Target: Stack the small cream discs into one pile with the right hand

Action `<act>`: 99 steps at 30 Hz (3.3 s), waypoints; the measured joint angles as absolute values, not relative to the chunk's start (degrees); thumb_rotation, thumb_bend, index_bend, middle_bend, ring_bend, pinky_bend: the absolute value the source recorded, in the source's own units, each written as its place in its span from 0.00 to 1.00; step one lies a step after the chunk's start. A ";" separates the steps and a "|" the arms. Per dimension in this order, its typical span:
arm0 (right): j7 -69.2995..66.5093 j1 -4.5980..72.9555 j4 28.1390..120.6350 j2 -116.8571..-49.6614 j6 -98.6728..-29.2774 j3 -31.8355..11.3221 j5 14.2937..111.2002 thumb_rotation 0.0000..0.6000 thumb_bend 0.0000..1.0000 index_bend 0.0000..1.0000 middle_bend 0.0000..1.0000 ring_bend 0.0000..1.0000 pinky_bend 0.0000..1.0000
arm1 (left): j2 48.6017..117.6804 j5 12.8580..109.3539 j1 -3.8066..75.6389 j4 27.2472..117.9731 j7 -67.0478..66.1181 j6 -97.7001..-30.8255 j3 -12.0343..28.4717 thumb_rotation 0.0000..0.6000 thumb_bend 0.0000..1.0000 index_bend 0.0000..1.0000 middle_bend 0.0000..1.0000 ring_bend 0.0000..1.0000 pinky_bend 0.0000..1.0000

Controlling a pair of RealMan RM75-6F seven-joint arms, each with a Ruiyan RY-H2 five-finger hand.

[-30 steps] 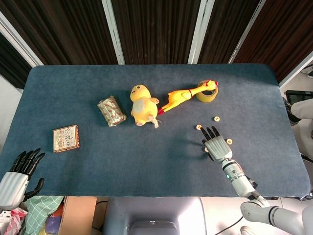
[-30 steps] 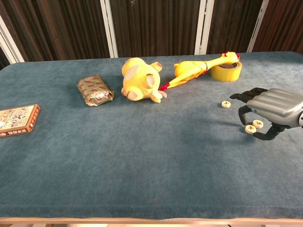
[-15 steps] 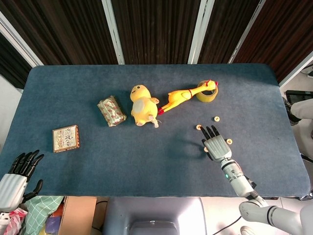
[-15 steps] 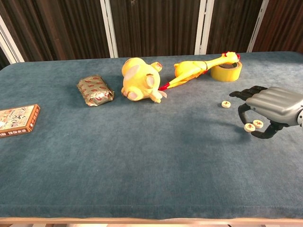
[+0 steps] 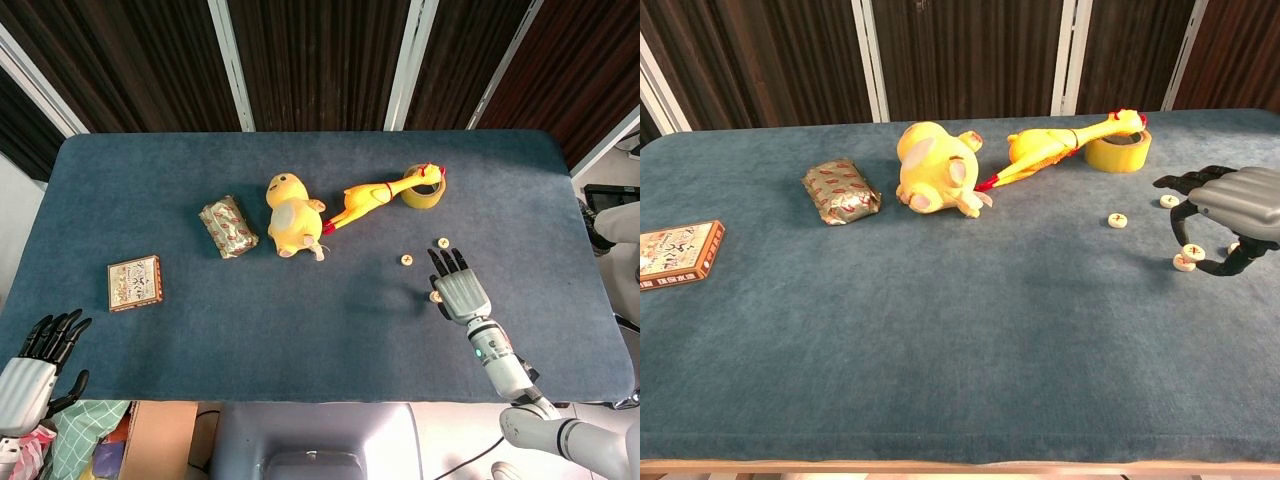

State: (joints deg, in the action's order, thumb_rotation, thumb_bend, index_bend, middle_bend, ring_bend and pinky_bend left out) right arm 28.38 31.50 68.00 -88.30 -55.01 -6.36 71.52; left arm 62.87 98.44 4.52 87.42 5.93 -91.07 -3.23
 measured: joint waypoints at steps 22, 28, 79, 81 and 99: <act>29.91 32.67 67.06 -89.37 -53.71 -6.22 68.79 1.00 0.46 0.53 0.08 0.00 0.00 | 63.25 97.84 5.03 86.95 6.35 -90.45 -2.73 1.00 0.46 0.00 0.00 0.00 0.05; 29.67 32.38 68.58 -88.70 -54.77 -5.84 69.31 1.00 0.46 0.46 0.09 0.00 0.00 | 63.28 97.76 5.11 86.77 6.56 -90.43 -2.65 1.00 0.46 0.00 0.00 0.00 0.05; 19.88 30.97 55.59 -89.96 -51.08 -6.30 68.09 1.00 0.48 0.61 0.09 0.00 0.00 | 63.20 97.89 5.18 87.37 5.78 -89.96 -3.01 1.00 0.46 0.00 0.00 0.00 0.05; 19.76 30.96 55.96 -89.85 -51.15 -6.36 68.12 1.00 0.48 0.62 0.09 0.00 0.00 | 63.16 97.93 5.12 87.40 5.81 -90.06 -3.04 1.00 0.46 0.00 0.00 0.00 0.05; 18.20 32.44 66.22 -86.18 -53.54 -7.78 70.82 1.00 0.48 0.62 0.09 0.00 0.00 | 62.93 98.31 4.77 87.60 5.81 -90.52 -3.31 1.00 0.46 0.00 0.00 0.00 0.05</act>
